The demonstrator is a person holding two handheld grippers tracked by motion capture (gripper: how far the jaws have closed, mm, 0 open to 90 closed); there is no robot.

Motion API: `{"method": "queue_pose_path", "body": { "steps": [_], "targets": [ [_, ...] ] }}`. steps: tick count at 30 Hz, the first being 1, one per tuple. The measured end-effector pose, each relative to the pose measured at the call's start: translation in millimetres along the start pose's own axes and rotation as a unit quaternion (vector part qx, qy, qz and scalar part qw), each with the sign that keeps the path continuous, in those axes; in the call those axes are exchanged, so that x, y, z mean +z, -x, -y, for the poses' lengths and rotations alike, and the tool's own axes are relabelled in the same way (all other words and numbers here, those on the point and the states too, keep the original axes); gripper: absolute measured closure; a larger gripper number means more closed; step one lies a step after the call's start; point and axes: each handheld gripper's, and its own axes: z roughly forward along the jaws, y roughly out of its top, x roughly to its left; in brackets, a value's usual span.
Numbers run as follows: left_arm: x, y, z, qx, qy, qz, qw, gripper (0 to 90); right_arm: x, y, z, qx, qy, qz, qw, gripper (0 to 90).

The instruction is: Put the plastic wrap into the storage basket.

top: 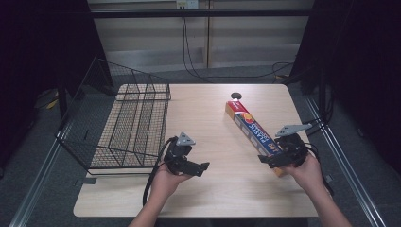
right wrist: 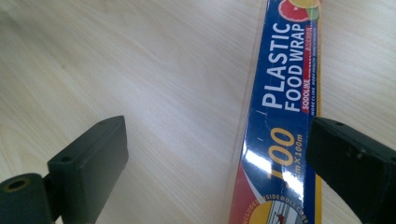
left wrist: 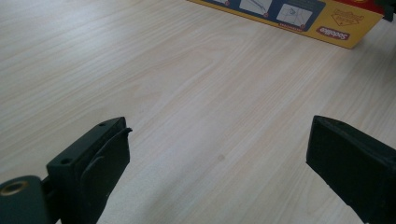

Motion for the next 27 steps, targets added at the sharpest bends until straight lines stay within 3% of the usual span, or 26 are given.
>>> {"method": "queue_pose_path", "body": {
  "steps": [7, 10, 11, 12, 18, 21, 25, 27],
  "targets": [
    [-2.6, -1.4, 1.4, 0.003, -0.006, 0.002, 1.0, 6.1, 3.8, 0.8, -1.4, 0.0, -0.008, 0.007, 0.9999, 6.6],
    [-0.9, -1.5, 2.1, -0.008, -0.008, 0.005, 0.9999, 6.0, 7.0, 1.1, -3.4, 0.005, -0.012, 0.002, 0.9999, 6.6],
    [0.4, -1.0, 2.6, -0.01, -0.004, 0.003, 0.9999, 6.0, 8.2, 0.4, -4.5, 0.001, -0.015, 0.012, 0.9998, 6.6],
    [-0.1, -1.6, 2.4, -0.002, -0.009, 0.004, 0.9999, 6.0, 9.4, 0.6, -5.6, 0.002, -0.014, 0.011, 0.9998, 6.6],
    [-1.7, 0.0, 0.4, -0.003, -0.002, 0.01, 0.9999, 6.3, 18.6, 5.8, -18.2, 0.014, -0.008, 0.024, 0.9996, 7.3],
    [-1.8, -0.4, 0.4, -0.002, -0.003, 0.012, 0.9999, 6.2, 25.8, 12.5, -23.0, 0.032, 0.007, 0.0, 0.9995, 8.9],
    [-1.8, 0.1, 0.5, 0.001, -0.008, 0.015, 0.9999, 5.9, 33.0, 19.1, -27.9, 0.045, 0.017, 0.0, 0.9988, 9.1],
    [-1.0, 1.2, 0.7, -0.003, -0.004, 0.013, 0.9999, 5.9, 36.7, 22.4, -30.5, 0.047, 0.002, 0.013, 0.9988, 9.8]
  ]
}}
